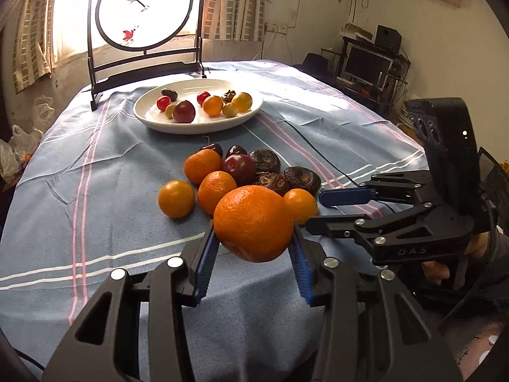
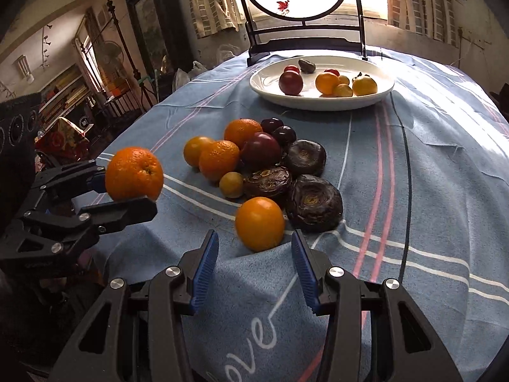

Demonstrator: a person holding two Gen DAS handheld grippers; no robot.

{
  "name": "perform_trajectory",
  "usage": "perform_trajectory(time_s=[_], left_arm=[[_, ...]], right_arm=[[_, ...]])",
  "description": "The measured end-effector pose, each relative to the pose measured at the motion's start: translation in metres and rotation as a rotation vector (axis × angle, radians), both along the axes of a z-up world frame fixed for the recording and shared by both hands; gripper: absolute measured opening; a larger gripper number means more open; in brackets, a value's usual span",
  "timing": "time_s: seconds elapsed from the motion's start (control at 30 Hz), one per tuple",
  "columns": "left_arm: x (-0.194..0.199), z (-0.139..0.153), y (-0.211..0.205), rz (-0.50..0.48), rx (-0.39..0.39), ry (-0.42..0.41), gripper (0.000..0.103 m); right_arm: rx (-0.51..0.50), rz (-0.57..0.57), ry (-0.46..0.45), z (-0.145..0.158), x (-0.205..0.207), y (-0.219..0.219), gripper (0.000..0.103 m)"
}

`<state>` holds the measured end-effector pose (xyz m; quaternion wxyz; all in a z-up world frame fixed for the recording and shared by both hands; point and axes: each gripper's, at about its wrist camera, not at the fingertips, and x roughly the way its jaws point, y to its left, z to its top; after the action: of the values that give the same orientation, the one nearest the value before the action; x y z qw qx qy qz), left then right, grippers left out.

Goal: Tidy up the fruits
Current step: 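Carry the orange onto the plate with the left tool while the right tool grasps and places an orange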

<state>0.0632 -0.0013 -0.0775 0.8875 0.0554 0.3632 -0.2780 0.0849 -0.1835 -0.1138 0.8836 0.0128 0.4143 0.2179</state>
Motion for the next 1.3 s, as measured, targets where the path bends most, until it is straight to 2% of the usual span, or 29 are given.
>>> perform_trajectory(time_s=[0.23, 0.3, 0.4, 0.57, 0.7, 0.87, 1.03, 1.17, 1.3], left_arm=[[0.001, -0.007, 0.005, 0.006, -0.004, 0.020, 0.042], [0.003, -0.011, 0.005, 0.009, -0.007, 0.029, 0.042], [0.004, -0.014, 0.006, 0.015, -0.009, 0.039, 0.042], [0.008, -0.010, 0.012, 0.027, -0.029, 0.041, 0.042], [0.026, -0.003, 0.010, 0.026, -0.047, 0.036, 0.042], [0.074, 0.018, 0.003, 0.031, -0.091, 0.027, 0.042], [0.135, 0.035, -0.008, 0.059, -0.084, 0.005, 0.043], [0.193, 0.027, -0.007, 0.105, -0.084, 0.061, 0.043], [0.245, 0.005, -0.004, 0.174, -0.063, 0.127, 0.043]], right_arm=[[-0.038, -0.005, 0.006, -0.001, 0.013, 0.014, 0.046], [-0.067, -0.007, 0.026, -0.006, 0.017, 0.018, 0.037], [-0.074, -0.020, 0.032, -0.008, 0.017, 0.016, 0.035], [-0.015, -0.034, -0.051, 0.021, 0.004, 0.002, 0.035], [0.004, -0.073, -0.087, 0.046, 0.021, -0.020, 0.035], [0.040, -0.122, -0.095, 0.071, 0.070, -0.043, 0.035], [0.051, -0.150, -0.077, 0.078, 0.132, -0.048, 0.035], [0.048, -0.132, -0.020, 0.065, 0.176, -0.035, 0.035], [0.025, -0.118, 0.002, 0.050, 0.205, -0.017, 0.036]])
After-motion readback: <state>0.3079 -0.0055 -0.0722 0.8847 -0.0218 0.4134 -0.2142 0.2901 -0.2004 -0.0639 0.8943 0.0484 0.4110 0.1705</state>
